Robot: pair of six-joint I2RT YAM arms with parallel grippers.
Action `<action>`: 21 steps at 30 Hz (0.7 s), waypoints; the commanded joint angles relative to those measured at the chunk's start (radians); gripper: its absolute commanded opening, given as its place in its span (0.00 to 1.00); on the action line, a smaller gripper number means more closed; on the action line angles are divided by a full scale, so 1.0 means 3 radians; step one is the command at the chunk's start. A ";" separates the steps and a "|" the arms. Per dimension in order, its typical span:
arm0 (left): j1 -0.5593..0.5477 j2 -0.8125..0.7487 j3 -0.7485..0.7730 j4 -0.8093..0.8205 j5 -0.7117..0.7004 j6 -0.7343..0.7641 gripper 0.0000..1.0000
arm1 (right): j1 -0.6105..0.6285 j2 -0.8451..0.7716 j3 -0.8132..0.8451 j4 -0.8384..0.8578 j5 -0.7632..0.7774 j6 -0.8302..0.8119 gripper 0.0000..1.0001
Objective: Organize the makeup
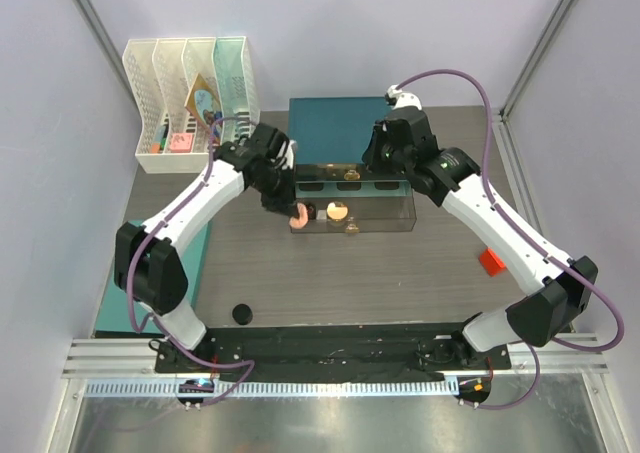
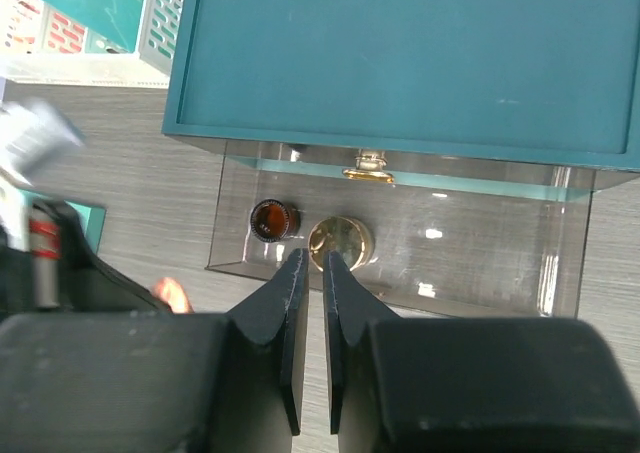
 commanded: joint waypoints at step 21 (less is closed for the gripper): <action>0.0097 0.0246 0.0643 -0.0228 -0.0332 0.0018 0.84 | -0.0012 -0.0286 -0.0247 0.0169 -0.0176 0.0174 0.16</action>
